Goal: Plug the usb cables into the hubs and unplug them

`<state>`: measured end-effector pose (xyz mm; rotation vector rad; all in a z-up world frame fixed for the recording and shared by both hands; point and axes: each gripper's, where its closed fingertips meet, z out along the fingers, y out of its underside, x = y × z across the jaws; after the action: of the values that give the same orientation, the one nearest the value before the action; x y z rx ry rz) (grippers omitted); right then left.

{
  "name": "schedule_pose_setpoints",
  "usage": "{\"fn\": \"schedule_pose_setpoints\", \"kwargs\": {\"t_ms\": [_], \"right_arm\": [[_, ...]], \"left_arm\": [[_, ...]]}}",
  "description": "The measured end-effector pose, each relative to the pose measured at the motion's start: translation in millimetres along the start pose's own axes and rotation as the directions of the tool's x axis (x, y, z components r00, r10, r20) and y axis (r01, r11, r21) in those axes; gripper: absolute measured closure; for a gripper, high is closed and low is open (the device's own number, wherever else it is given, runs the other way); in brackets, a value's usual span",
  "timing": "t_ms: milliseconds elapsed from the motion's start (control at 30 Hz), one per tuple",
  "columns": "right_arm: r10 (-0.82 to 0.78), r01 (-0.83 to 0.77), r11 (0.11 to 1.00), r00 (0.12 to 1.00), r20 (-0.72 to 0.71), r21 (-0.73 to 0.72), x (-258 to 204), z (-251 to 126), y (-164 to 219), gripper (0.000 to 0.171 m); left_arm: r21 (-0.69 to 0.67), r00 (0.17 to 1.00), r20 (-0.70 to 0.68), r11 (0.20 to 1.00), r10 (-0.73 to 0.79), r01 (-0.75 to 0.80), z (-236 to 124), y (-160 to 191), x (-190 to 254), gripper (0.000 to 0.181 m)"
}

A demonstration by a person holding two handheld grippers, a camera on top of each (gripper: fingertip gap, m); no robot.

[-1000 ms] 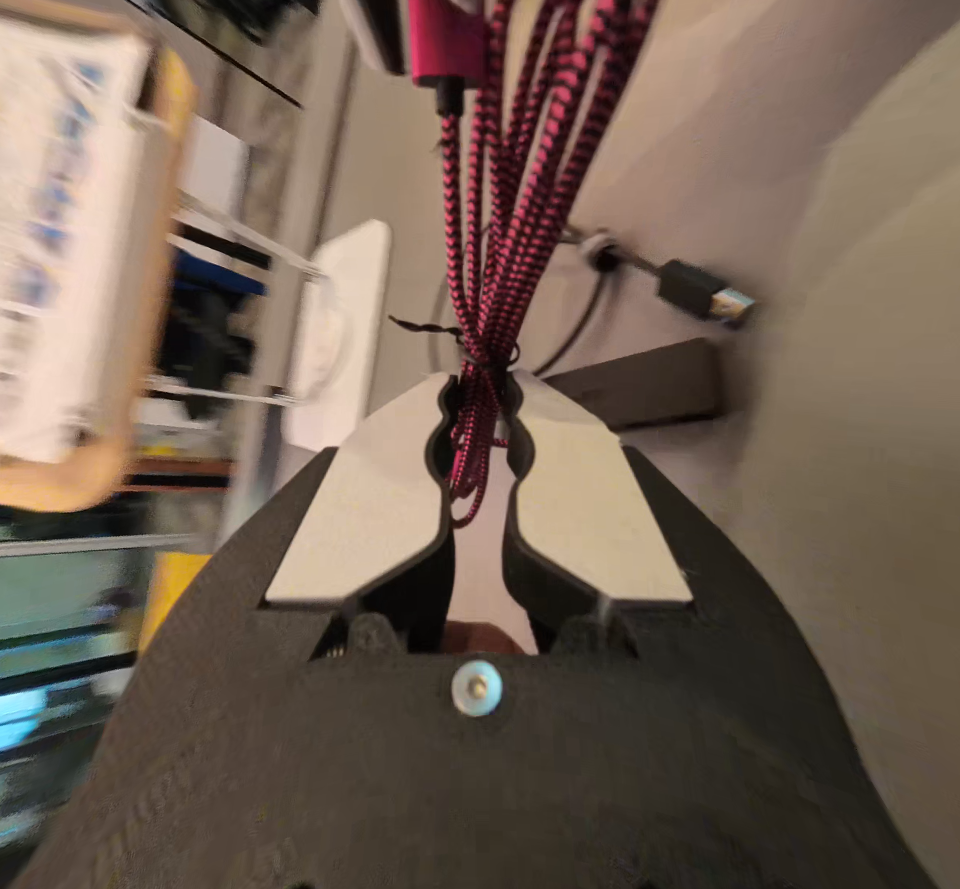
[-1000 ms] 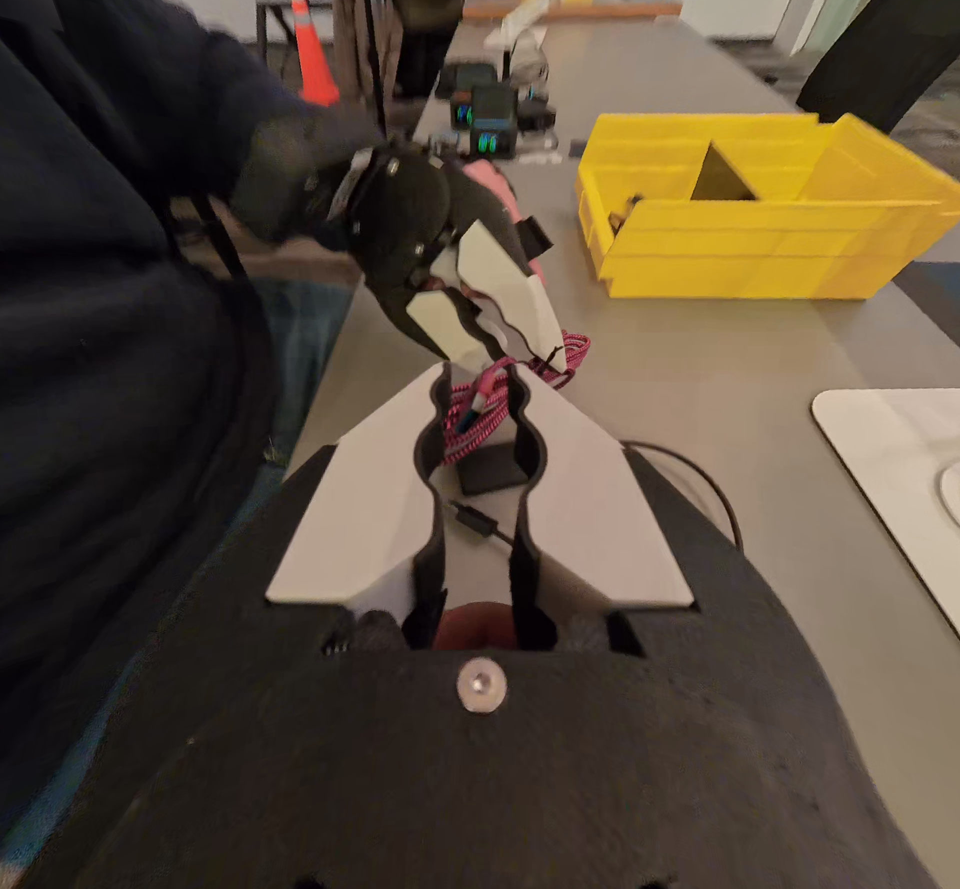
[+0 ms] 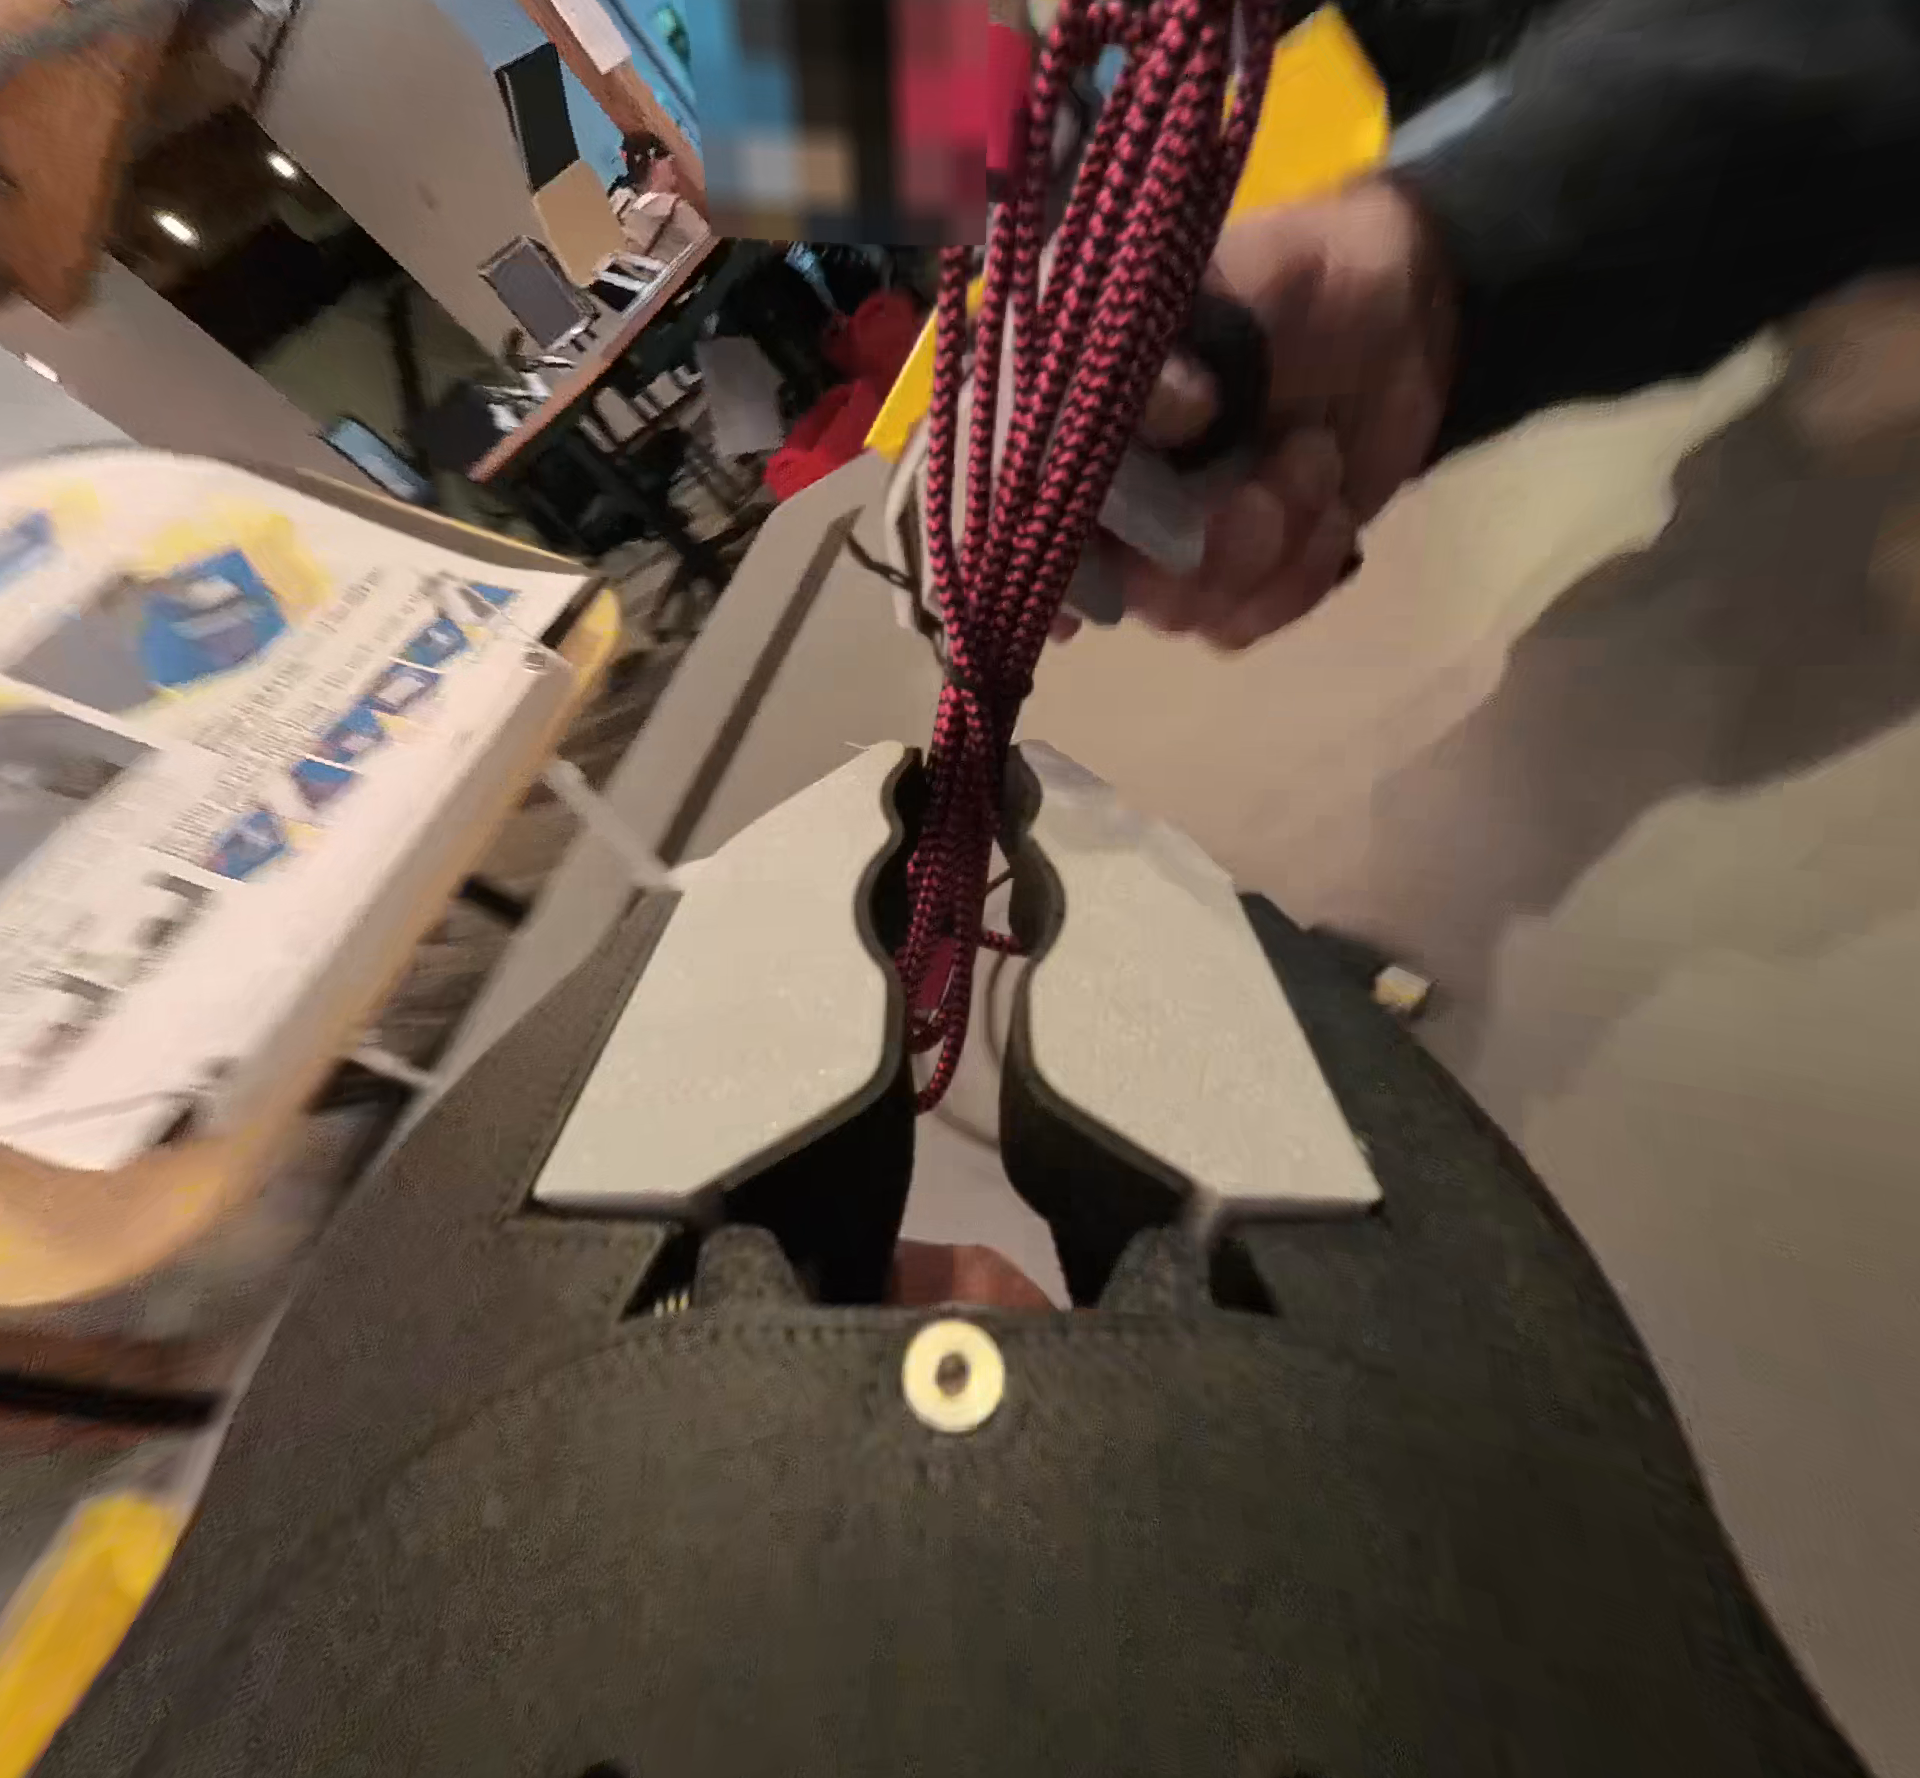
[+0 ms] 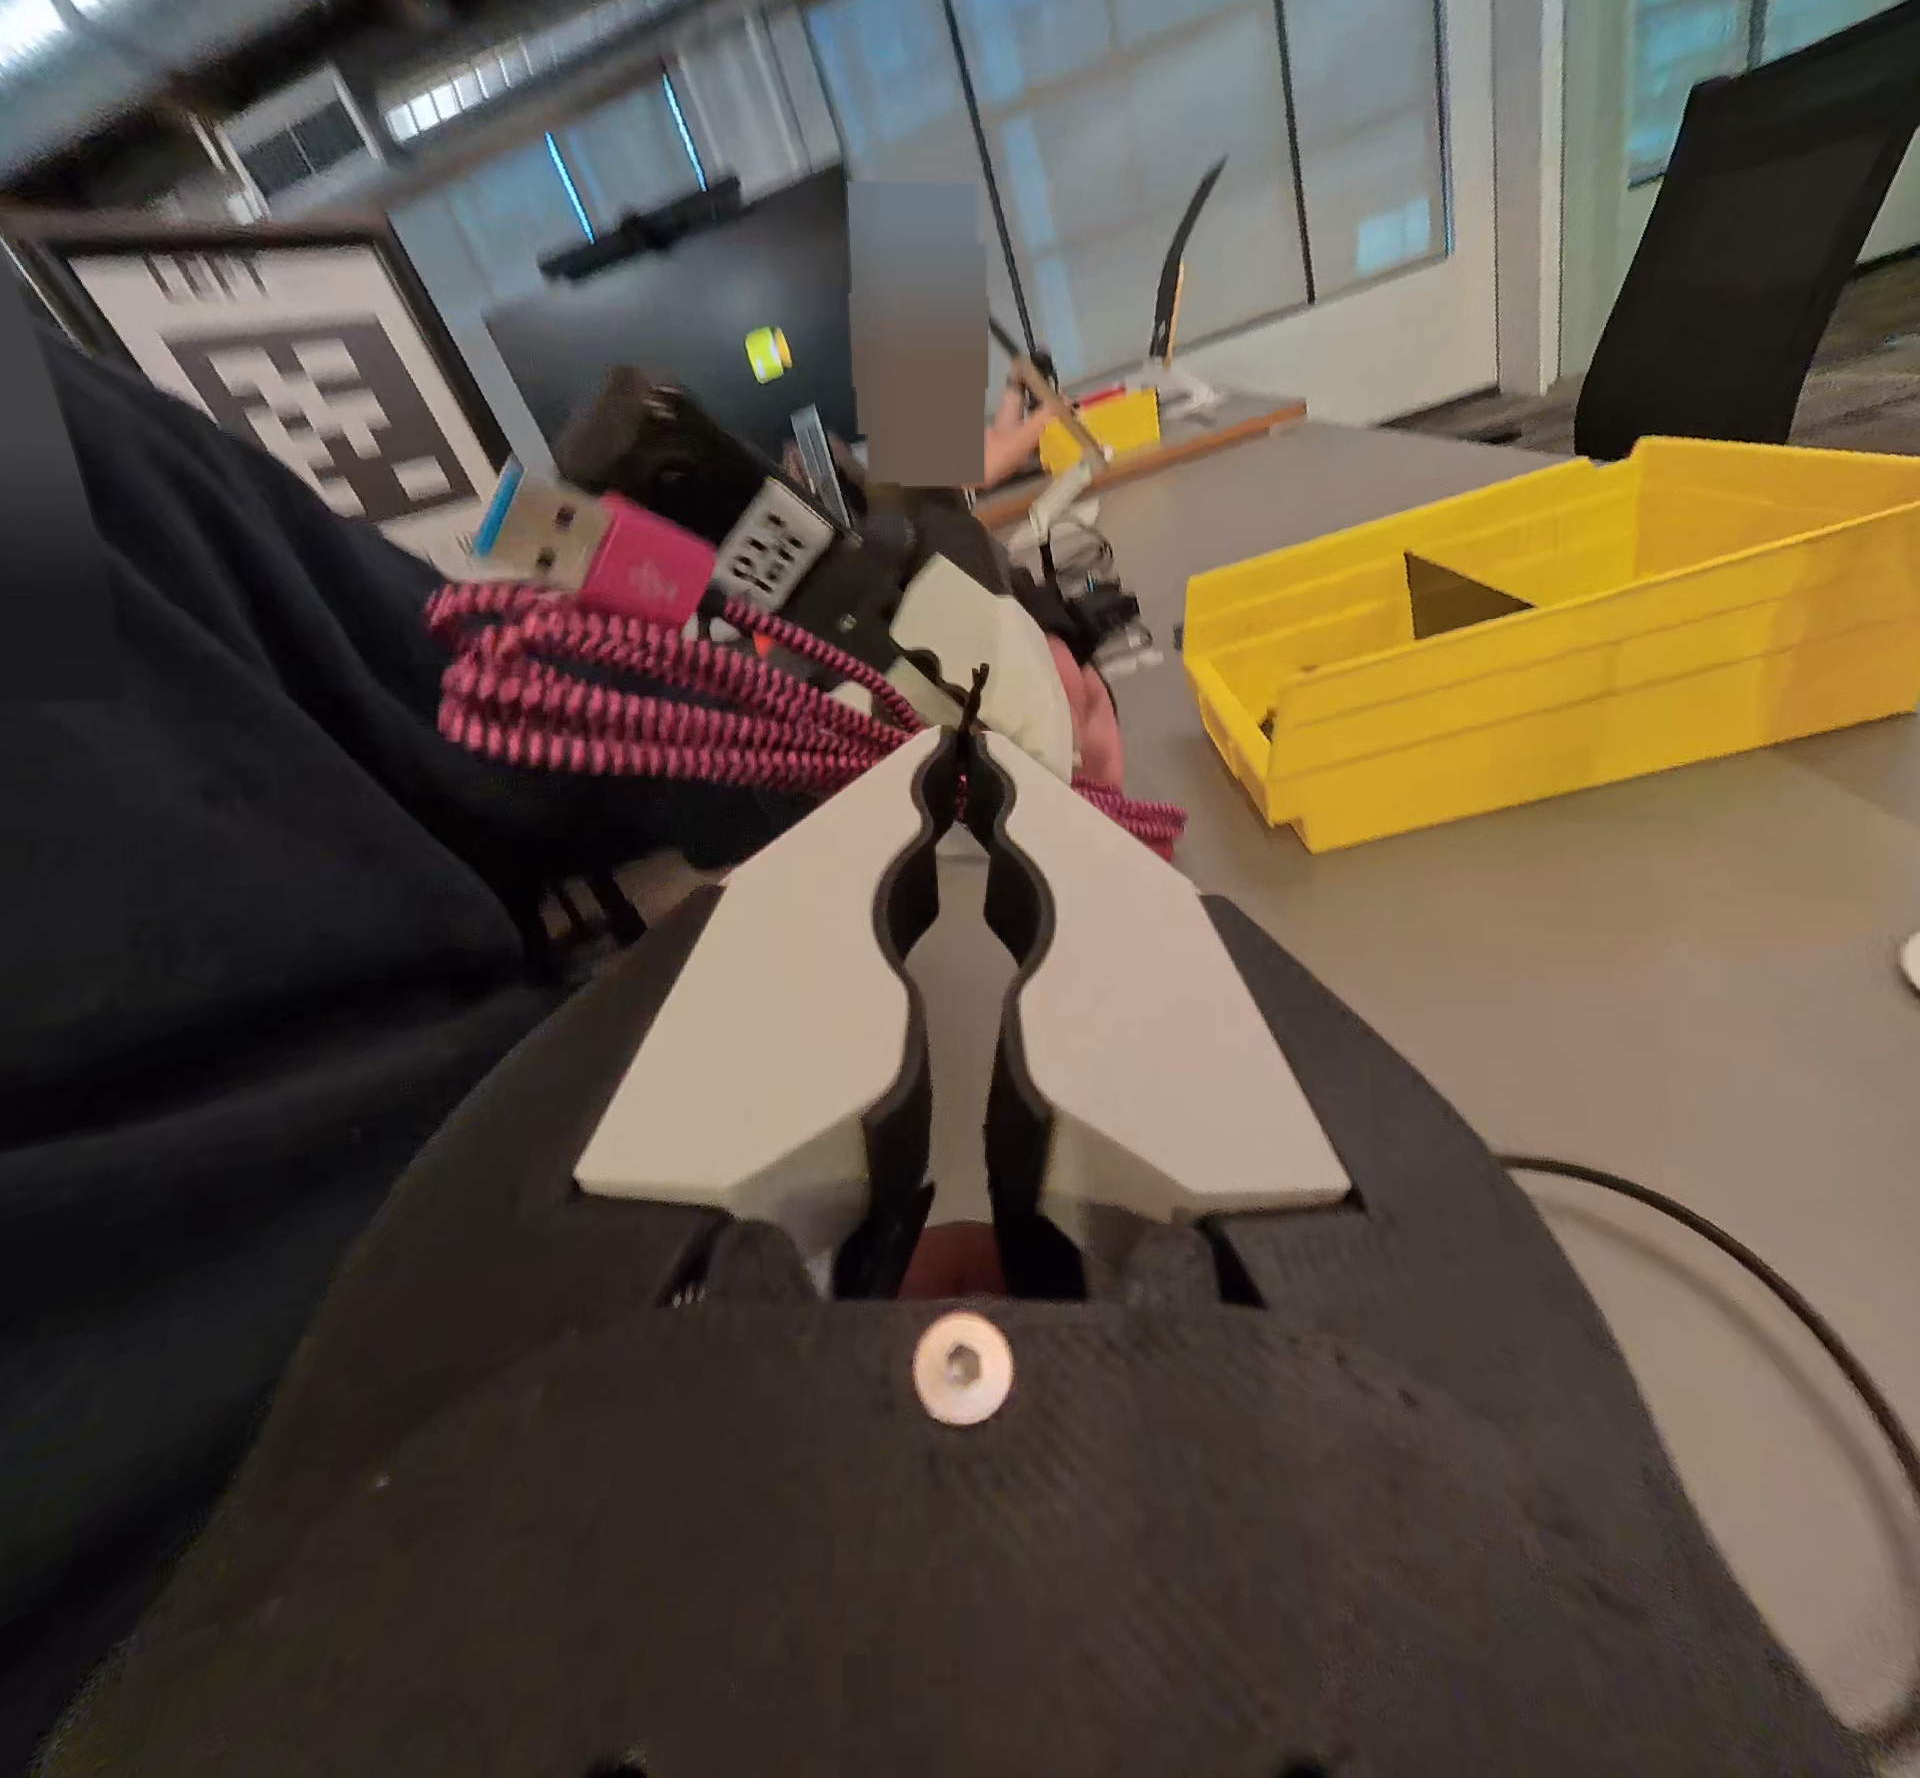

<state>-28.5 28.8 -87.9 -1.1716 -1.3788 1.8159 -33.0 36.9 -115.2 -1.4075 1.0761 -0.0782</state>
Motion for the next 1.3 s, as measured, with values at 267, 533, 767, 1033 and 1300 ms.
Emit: {"fn": "schedule_pose_setpoints", "kwargs": {"t_ms": [267, 533, 767, 1033, 1300], "right_arm": [[0.138, -0.130, 0.954, 0.990, -0.010, 0.271, 1, 0, -25, 0.171], [-0.539, 0.548, 0.831, 0.754, -0.376, -0.091, 0, -1, -18, 0.171], [-0.853, 0.745, 0.519, 0.414, -0.319, -0.420, 8, -4, -10, 0.171], [-0.565, 0.500, 0.824, 0.762, -0.316, -0.267, 4, -11, -18, 0.154], [-0.526, 0.427, 0.841, 0.788, -0.320, -0.331, 15, -4, -9, 0.168]], "left_arm": [[0.221, 0.728, -0.296, 0.698, -0.618, 0.682, -4, -23, -5, 0.168], [0.165, 0.309, -0.529, 0.262, -0.790, 0.951, -9, -31, -6, 0.169], [0.126, 0.284, -0.483, 0.255, -0.828, 0.959, -3, -22, -4, 0.170], [0.092, 0.452, -0.350, 0.451, -0.820, 0.888, -2, -16, -4, 0.170], [0.074, 0.546, -0.282, 0.550, -0.789, 0.832, -2, -15, -5, 0.169]]}}
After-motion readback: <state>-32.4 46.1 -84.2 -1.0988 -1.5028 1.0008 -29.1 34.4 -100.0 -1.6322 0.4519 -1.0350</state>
